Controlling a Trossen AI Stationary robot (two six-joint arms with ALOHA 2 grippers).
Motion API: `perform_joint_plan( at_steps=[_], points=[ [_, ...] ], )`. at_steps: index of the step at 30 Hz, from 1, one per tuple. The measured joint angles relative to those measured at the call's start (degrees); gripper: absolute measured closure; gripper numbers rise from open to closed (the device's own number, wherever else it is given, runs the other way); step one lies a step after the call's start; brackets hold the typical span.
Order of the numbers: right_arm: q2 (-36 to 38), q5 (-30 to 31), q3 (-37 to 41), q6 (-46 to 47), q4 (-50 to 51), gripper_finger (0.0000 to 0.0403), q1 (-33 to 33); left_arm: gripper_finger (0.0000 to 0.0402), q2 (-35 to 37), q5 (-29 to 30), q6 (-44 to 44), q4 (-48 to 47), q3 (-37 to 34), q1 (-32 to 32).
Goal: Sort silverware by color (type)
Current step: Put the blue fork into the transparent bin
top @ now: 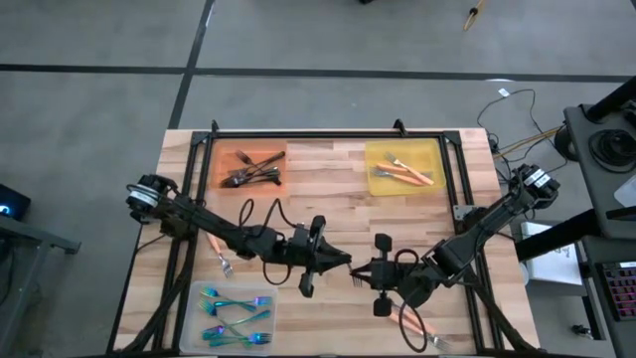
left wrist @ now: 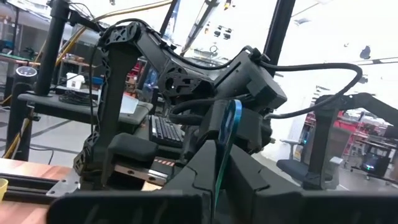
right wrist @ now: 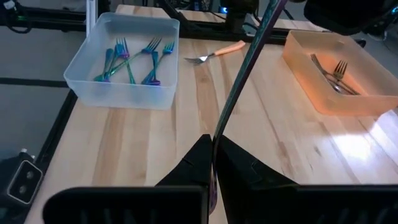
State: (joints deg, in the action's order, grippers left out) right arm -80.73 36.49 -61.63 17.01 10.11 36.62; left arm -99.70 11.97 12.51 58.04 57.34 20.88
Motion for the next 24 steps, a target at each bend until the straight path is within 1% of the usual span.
perform_joint_plan(
  at_steps=[3, 6, 9, 12, 14, 15, 18, 22, 24],
  points=[
    [0.02, -0.03, 0.00, 2.08, -0.23, 0.0392, 0.01, 0.0399, 0.00, -0.01, 0.04, 0.02, 0.00, -0.02],
    [0.16, -0.18, 0.00, 2.48, -0.13, 0.0377, 0.02, 0.0400, 0.02, -0.07, 0.00, -0.06, 0.00, -0.07],
    [0.61, -2.08, 0.00, 2.50, -0.15, 0.0350, -0.02, 0.0401, 0.09, -0.74, 0.05, -0.20, 0.00, -0.51],
    [0.95, -2.12, 0.00, 2.35, -0.05, 0.0316, -0.02, 0.0402, 0.28, -0.90, 0.17, -1.05, 0.00, -1.00],
    [1.44, -2.27, 0.00, 2.62, 0.23, 0.0294, -0.02, 0.0401, 0.84, -0.89, -0.21, -3.24, 0.00, -1.47],
    [1.75, -2.63, 0.00, 3.16, 0.22, 0.0285, 0.05, 0.0401, 1.34, -0.44, -0.56, -4.97, 0.00, -1.69],
    [3.11, -5.78, 0.00, 6.31, 0.28, 0.0262, 0.23, 0.0401, 4.11, 5.77, -1.68, -13.39, 0.00, -2.10],
    [5.43, -14.98, 0.00, 15.36, 2.14, 0.0251, 0.24, 0.0401, 10.29, 14.70, -1.36, -29.77, 0.19, -2.06],
    [6.24, -20.62, 0.00, 21.04, 5.16, 0.0253, 0.41, 0.0401, 13.85, 15.90, 1.28, -40.15, 1.23, -1.33]
  ],
)
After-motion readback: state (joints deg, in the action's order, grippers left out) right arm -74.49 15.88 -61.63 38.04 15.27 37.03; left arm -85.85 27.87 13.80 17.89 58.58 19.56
